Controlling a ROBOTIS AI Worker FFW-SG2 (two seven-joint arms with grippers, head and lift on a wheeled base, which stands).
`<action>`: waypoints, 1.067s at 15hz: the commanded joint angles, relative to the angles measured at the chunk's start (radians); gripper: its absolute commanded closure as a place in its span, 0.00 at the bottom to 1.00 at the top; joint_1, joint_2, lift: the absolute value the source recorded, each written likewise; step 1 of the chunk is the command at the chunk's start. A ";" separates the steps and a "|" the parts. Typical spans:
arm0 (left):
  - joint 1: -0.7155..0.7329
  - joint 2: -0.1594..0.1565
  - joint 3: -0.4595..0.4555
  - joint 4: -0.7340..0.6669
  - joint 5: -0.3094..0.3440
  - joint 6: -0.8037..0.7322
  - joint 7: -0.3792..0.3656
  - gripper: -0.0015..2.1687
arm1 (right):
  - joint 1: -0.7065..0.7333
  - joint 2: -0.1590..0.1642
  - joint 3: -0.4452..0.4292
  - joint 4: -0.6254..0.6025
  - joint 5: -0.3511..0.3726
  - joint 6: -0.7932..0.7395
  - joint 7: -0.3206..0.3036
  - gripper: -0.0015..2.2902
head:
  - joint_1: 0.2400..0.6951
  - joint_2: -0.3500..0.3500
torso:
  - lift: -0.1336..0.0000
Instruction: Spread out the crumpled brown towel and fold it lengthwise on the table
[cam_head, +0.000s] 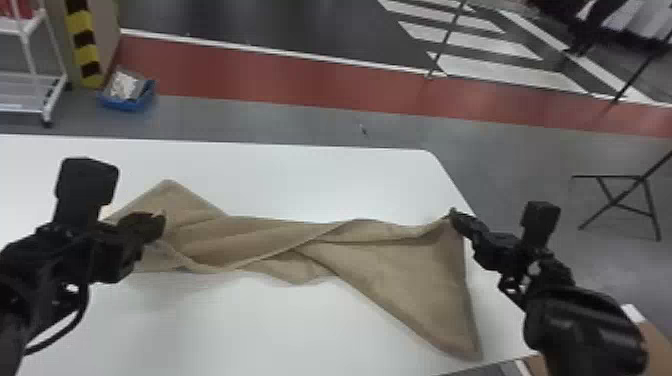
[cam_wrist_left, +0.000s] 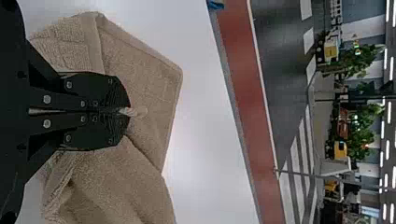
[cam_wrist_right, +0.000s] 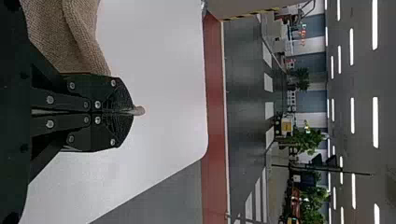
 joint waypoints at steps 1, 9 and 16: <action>0.031 0.013 0.084 -0.080 0.110 0.008 0.003 0.64 | 0.019 0.000 -0.002 -0.028 -0.012 0.006 0.003 0.72 | 1.00 0.00 | 0.07; 0.129 0.033 0.503 -0.384 0.615 0.106 0.239 0.64 | 0.051 -0.038 -0.082 -0.360 -0.170 0.245 0.005 0.72 | 0.97 0.07 | 0.07; -0.124 0.033 0.383 0.024 0.494 -0.268 0.263 0.64 | -0.451 0.005 0.200 0.099 0.036 0.089 0.022 0.72 | 0.73 0.27 | 0.07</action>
